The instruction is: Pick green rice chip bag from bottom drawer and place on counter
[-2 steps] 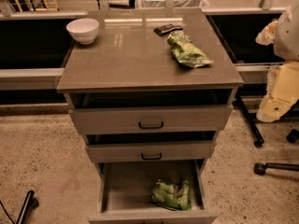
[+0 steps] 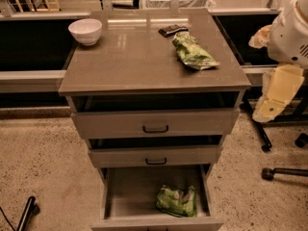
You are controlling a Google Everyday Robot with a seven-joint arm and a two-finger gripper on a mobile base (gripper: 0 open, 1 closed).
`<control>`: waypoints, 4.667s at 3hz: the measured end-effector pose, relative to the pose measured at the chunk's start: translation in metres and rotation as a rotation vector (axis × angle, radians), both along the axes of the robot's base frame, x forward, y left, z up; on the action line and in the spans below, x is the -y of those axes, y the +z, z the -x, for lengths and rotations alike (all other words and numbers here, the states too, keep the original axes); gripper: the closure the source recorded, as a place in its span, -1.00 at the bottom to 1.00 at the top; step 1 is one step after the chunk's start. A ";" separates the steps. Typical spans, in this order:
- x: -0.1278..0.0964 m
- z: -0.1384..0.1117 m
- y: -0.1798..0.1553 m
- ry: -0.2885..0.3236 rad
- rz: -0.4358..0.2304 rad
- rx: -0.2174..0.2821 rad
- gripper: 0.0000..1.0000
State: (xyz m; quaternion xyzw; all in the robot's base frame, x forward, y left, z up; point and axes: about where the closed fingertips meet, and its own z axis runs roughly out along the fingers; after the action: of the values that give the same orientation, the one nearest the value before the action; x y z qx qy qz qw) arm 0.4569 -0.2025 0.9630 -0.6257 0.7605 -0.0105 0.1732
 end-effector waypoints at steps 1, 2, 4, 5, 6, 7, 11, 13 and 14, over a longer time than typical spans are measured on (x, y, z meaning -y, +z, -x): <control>-0.028 -0.020 -0.070 0.073 -0.091 -0.063 -1.00; -0.054 -0.024 -0.176 0.142 -0.181 -0.135 -1.00; -0.035 -0.029 -0.191 0.224 -0.217 0.044 -1.00; -0.039 -0.032 -0.221 0.215 -0.230 0.036 -1.00; -0.047 -0.038 -0.281 0.250 -0.239 0.066 -1.00; -0.055 -0.041 -0.329 0.315 -0.254 0.082 -1.00; -0.051 -0.050 -0.443 0.304 -0.296 -0.003 -0.46; -0.060 -0.064 -0.533 0.285 -0.321 -0.024 -0.58; -0.066 -0.066 -0.578 0.270 -0.353 -0.018 -1.00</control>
Offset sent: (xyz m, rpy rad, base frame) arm 0.0349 0.0839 -0.3183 0.3020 0.1982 0.2159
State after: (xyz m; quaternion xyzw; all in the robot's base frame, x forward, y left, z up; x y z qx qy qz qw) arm 0.5229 -0.1361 0.3851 -0.6819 0.6614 0.1513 0.2731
